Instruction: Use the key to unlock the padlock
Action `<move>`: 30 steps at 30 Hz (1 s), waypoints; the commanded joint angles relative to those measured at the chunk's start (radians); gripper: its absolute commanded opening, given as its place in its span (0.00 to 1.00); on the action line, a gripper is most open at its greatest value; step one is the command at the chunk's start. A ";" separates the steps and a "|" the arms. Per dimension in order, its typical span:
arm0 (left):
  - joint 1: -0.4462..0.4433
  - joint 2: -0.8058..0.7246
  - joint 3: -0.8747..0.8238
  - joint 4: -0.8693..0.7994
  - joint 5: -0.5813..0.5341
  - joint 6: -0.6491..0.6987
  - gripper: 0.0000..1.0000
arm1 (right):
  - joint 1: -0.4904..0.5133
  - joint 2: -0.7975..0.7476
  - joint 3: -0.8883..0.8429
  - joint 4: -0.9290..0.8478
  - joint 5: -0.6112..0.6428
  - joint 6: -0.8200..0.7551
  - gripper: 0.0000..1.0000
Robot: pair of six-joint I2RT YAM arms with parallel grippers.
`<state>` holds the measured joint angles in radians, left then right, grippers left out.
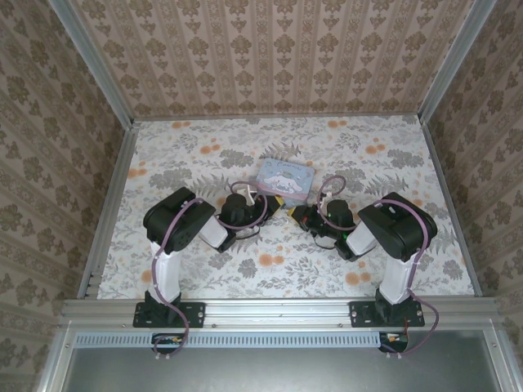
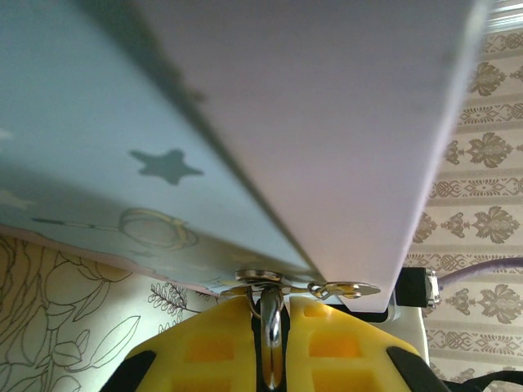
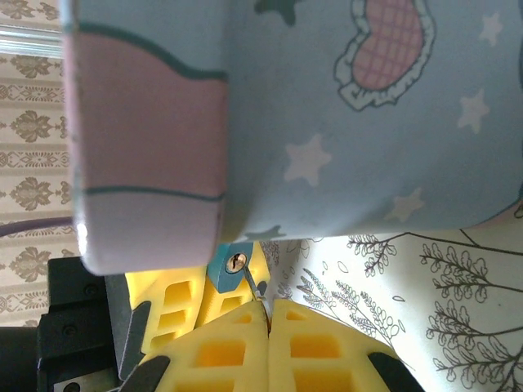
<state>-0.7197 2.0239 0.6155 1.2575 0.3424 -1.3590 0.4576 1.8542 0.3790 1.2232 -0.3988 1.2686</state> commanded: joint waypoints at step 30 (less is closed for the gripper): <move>-0.085 -0.035 0.077 0.039 -0.031 -0.154 0.00 | -0.011 0.018 0.043 0.104 0.041 0.061 0.00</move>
<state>-0.7513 2.0239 0.6518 1.2465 0.2493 -1.4670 0.4408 1.8580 0.3916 1.2648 -0.3721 1.3159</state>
